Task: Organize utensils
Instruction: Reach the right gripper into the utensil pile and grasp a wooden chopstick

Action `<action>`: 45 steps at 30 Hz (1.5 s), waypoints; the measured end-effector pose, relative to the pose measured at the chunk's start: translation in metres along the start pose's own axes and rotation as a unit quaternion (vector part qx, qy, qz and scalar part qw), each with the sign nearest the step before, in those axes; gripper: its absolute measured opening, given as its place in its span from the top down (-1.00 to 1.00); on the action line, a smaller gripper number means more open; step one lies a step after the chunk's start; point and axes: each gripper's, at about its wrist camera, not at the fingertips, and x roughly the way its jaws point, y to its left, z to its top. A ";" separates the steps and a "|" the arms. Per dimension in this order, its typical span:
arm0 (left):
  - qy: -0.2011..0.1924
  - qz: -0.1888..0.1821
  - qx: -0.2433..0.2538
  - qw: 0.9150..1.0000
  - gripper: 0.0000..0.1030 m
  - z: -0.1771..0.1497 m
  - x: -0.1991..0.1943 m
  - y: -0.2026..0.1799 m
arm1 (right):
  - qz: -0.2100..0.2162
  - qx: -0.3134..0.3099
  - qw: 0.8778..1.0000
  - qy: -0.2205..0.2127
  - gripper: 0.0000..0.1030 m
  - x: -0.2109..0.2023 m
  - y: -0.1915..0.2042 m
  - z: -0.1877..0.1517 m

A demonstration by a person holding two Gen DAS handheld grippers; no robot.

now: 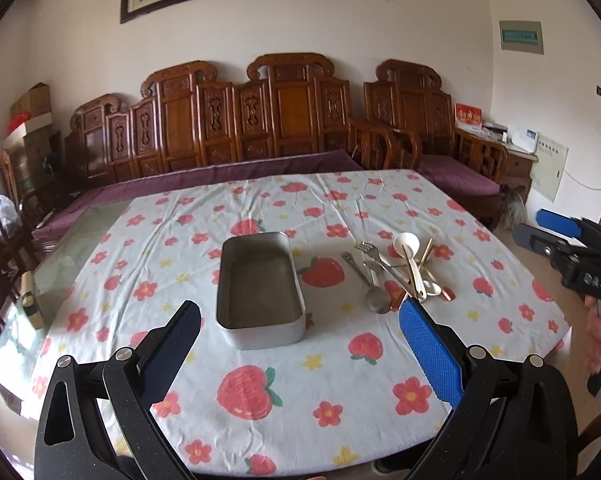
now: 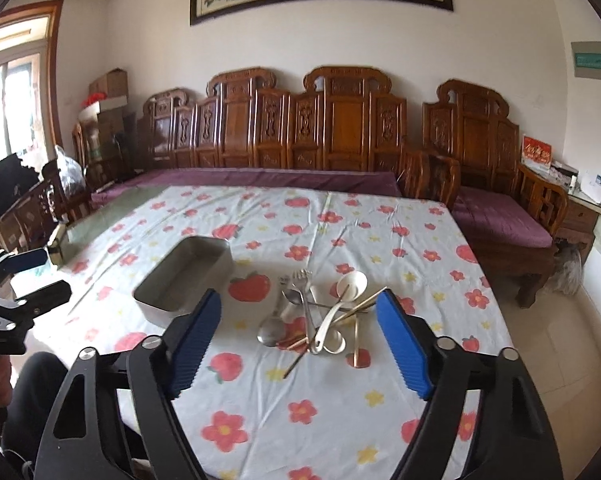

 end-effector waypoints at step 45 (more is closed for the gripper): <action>0.090 -0.042 0.033 0.994 -0.85 -0.005 0.129 -0.044 | 0.049 0.095 0.962 0.250 0.79 0.205 -0.031 -0.092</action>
